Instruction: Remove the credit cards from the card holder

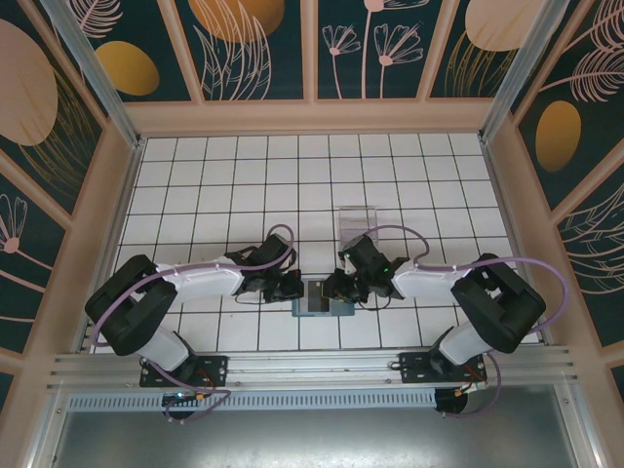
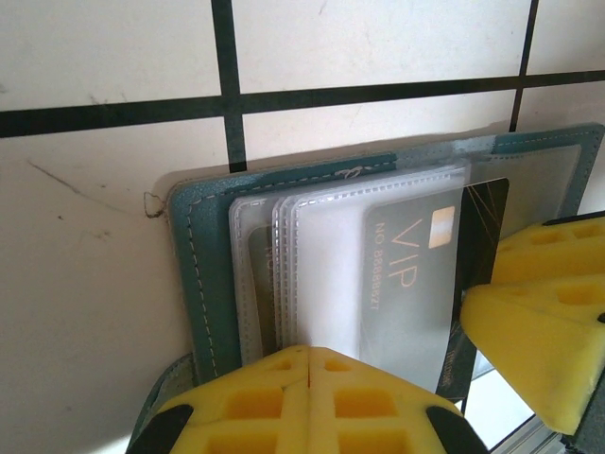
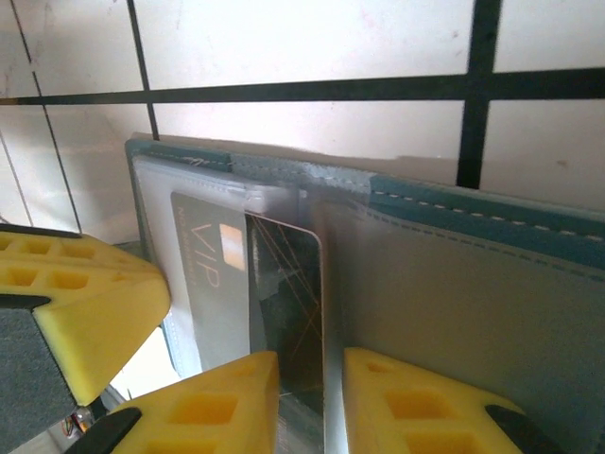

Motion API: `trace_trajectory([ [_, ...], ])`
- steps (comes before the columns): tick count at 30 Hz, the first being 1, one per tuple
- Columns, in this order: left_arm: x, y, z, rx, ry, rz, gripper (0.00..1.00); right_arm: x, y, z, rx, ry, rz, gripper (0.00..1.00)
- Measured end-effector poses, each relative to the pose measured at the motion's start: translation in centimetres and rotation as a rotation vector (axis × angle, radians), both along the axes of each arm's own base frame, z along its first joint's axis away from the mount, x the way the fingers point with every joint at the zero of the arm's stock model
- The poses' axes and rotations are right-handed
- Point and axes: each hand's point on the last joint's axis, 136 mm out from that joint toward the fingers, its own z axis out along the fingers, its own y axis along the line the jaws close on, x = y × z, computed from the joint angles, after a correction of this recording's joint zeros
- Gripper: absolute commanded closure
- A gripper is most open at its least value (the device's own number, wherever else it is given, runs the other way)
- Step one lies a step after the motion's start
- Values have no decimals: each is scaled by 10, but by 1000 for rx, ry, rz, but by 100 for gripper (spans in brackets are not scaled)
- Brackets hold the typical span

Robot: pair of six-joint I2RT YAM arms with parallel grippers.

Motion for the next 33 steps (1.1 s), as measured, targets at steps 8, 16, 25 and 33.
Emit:
trace_trajectory([
  [8, 1, -1, 0, 0, -1, 0, 98, -1, 5, 0, 44, 14, 17, 76],
  [16, 1, -1, 0, 0, 0, 1, 98, -1, 4, -2, 66, 18, 19, 82],
  [25, 1, -1, 0, 1, 3, 7, 98, -1, 0, 1, 79, 8, 10, 85],
  [33, 1, -1, 0, 2, 1, 8, 98, -1, -5, 3, 80, 7, 1, 87],
])
